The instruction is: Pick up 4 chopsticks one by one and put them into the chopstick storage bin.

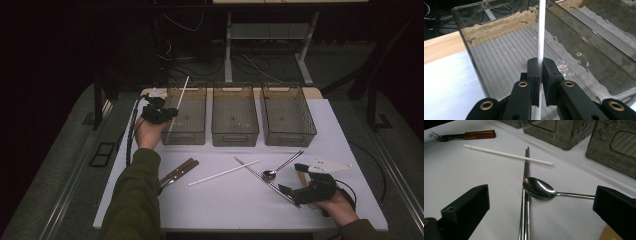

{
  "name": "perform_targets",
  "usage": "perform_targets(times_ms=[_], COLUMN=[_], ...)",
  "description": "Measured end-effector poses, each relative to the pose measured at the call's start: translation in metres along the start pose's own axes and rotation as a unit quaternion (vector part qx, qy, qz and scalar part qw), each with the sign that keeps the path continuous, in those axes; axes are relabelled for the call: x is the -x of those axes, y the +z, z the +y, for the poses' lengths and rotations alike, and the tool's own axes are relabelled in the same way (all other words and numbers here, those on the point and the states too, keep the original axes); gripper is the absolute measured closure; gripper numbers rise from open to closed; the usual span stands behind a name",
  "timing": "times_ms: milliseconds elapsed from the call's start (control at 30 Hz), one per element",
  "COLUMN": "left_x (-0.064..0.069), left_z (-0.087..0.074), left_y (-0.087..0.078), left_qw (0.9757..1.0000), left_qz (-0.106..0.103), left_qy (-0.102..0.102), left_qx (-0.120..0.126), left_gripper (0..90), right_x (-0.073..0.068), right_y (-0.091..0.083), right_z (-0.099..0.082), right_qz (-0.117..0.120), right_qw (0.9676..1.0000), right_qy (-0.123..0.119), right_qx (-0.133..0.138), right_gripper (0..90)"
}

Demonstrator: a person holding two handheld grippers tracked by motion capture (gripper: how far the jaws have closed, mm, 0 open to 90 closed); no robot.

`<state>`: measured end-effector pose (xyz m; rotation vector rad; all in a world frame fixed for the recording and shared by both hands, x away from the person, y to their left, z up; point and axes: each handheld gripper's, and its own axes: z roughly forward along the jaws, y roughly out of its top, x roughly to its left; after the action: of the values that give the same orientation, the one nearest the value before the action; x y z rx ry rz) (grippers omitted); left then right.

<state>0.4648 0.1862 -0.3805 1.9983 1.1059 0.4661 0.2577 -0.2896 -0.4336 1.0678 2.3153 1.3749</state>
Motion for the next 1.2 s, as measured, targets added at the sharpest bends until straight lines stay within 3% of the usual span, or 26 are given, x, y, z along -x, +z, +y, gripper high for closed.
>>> perform_targets(times_ms=[467, 800, 933, 1033, 1200], left_x=[0.005, 0.007, 0.01, 0.013, 0.022], left_z=[-0.002, 0.001, 0.003, 0.004, 0.003], left_y=[0.024, 0.018, 0.013, 0.008, -0.001], left_qw=[0.9992, 0.9997, 0.9998, 0.9995, 0.9988], left_qz=[0.007, 0.01, -0.002, -0.024, -0.05], left_qy=[-0.02, -0.013, -0.014, -0.013, 0.003], left_qx=[-0.034, -0.02, -0.011, -0.012, -0.004], left_gripper=[82.8, 72.5, 64.8, 58.5, 51.7], right_x=[0.0, 0.0, -0.001, -0.001, 0.0], right_y=[-0.001, -0.001, -0.001, -0.001, 0.0], right_z=[0.0, 0.0, 0.0, 0.0, 0.0], right_qz=[0.003, 0.003, 0.002, 0.002, 0.001], right_qw=[1.0, 1.0, 1.0, 1.0, 1.0], right_qy=[-0.001, -0.001, 0.001, 0.0, -0.002], right_qx=[0.004, 0.003, 0.001, 0.001, 0.001], right_gripper=[0.8, 0.9, 0.9, 0.8, 0.9])
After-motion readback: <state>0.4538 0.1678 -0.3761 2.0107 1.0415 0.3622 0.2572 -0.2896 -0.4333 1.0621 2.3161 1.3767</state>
